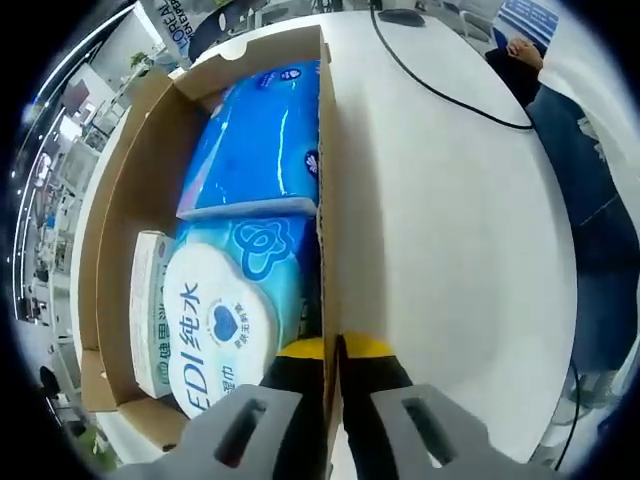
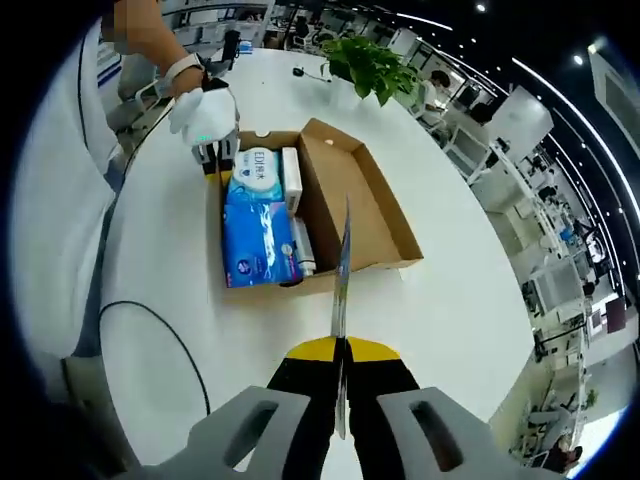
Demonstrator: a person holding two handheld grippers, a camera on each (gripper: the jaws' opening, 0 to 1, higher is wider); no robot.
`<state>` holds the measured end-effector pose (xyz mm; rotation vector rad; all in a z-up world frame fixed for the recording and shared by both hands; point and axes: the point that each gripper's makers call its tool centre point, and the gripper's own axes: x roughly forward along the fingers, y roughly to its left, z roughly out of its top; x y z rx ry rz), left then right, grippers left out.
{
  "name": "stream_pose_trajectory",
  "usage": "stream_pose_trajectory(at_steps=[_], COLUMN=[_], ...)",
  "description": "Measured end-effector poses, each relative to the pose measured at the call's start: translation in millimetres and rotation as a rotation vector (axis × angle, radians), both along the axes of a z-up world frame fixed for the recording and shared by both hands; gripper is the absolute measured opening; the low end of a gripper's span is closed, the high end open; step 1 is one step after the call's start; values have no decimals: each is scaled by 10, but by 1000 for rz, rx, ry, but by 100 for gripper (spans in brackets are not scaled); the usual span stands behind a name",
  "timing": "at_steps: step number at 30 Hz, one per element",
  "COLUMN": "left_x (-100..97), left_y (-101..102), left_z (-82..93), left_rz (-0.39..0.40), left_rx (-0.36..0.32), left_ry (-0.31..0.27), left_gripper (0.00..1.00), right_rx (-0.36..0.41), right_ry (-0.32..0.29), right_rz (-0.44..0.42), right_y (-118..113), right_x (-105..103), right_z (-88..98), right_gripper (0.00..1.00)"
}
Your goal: Operate the shoe box by opening the lid, removing the specified soft item, and placing it in the target area until the item is outside and the box remains undamaged.
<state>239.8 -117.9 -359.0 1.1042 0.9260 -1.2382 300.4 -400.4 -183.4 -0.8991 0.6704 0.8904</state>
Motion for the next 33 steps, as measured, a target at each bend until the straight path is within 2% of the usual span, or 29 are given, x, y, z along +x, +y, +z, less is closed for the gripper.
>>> stream_pose_trajectory(at_steps=[8,17,29,33], left_x=[-1,0,-1,0], left_y=[-4,0,-5,-7], left_z=[-1,-7,-12,-11], left_rz=[6,11,9,10], left_rx=[16,26,34,36], left_ry=[1,0,2,3], left_gripper=[2,2,2,1], right_rx=[3,6,28,14], right_ry=[4,14,37,47], right_rz=[-27,-34,-54,-57], right_y=[-187,-282,-375,-453], right_x=[22,22,93,118], right_z=[-49,-148,-386,-511], right_gripper=[0,0,0,0])
